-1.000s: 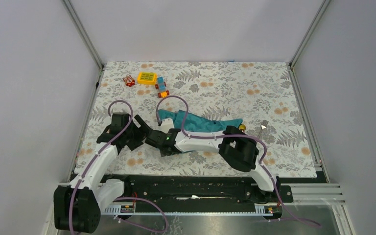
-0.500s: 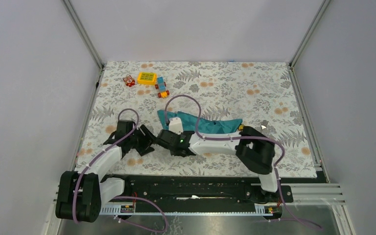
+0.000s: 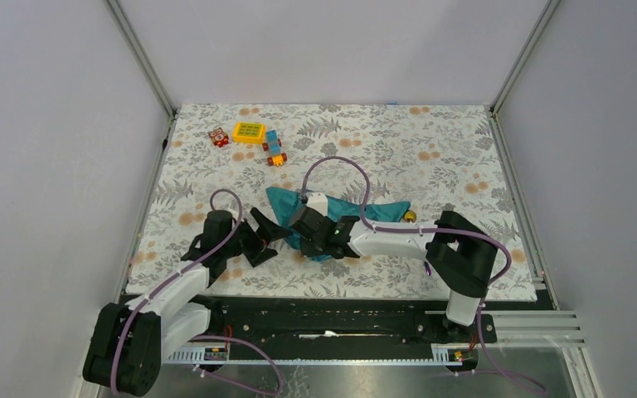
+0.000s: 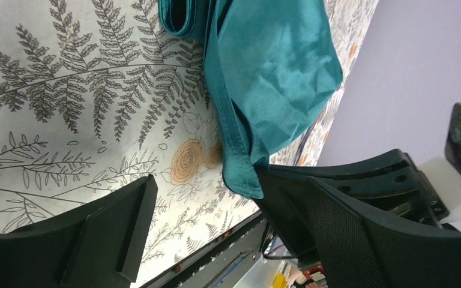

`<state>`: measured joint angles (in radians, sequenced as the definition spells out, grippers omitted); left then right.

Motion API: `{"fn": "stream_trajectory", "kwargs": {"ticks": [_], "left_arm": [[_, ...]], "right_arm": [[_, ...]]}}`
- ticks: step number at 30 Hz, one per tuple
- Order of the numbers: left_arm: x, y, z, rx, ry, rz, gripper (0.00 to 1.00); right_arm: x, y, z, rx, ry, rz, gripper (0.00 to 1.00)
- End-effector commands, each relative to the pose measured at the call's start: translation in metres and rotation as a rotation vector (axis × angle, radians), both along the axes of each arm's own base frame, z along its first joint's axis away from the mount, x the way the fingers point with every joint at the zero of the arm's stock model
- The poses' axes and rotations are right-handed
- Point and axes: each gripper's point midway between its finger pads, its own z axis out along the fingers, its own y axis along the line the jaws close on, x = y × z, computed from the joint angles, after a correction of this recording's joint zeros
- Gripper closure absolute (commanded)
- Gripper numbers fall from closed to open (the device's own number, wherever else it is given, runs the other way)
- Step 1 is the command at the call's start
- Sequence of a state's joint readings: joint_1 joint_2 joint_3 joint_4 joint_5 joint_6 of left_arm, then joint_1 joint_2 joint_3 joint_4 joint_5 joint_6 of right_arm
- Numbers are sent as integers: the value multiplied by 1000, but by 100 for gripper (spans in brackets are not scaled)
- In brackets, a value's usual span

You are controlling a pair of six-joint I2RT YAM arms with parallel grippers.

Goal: Fold the napkin into a case and place the utensils inside
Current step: Flatten out the crumpled napkin at the center of the board.

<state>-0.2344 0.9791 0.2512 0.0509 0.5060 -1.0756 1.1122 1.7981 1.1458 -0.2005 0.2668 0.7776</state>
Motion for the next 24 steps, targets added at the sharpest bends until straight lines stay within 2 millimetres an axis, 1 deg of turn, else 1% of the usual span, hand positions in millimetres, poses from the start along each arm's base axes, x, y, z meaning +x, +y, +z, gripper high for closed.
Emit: {"fn": "stream_trajectory", "kwargs": {"ticks": [1,3,4,5,7,10,11,13,14,15,17,19,21,24], "left_arm": [[11,3,9,-18,-56,72,3],[14,0,14,-30,-85,60,4],[15,-3,16,-34,-88,41,7],[17,-6,19,-38,-89,17,12],[19,-10,17,-35,-77,-9,26],[20,-11,15,-38,-83,-13,41],[20,-11,16,-39,-86,-14,48],[19,-10,14,-31,-86,-10,76],[19,-9,12,-20,-81,-5,89],[19,-7,10,-9,-79,2,99],[18,-5,7,4,-77,7,100],[17,-5,6,5,-80,2,100],[16,-6,6,0,-83,-6,100],[15,-6,5,3,-82,-9,100]], "right_arm": [[3,11,22,87,-18,19,100],[2,12,23,97,-12,24,100],[2,12,24,103,-12,25,100],[2,13,24,110,-11,24,100],[2,13,25,116,-10,24,100],[2,14,26,117,-9,28,99],[2,14,26,116,-9,27,95],[3,12,25,107,-18,29,85],[4,11,24,96,-29,40,75],[6,9,24,79,-42,55,67],[10,6,20,26,-65,83,52],[12,7,16,-19,-79,118,42],[15,11,15,-44,-79,137,37],[19,19,14,-55,-67,136,35]]}}
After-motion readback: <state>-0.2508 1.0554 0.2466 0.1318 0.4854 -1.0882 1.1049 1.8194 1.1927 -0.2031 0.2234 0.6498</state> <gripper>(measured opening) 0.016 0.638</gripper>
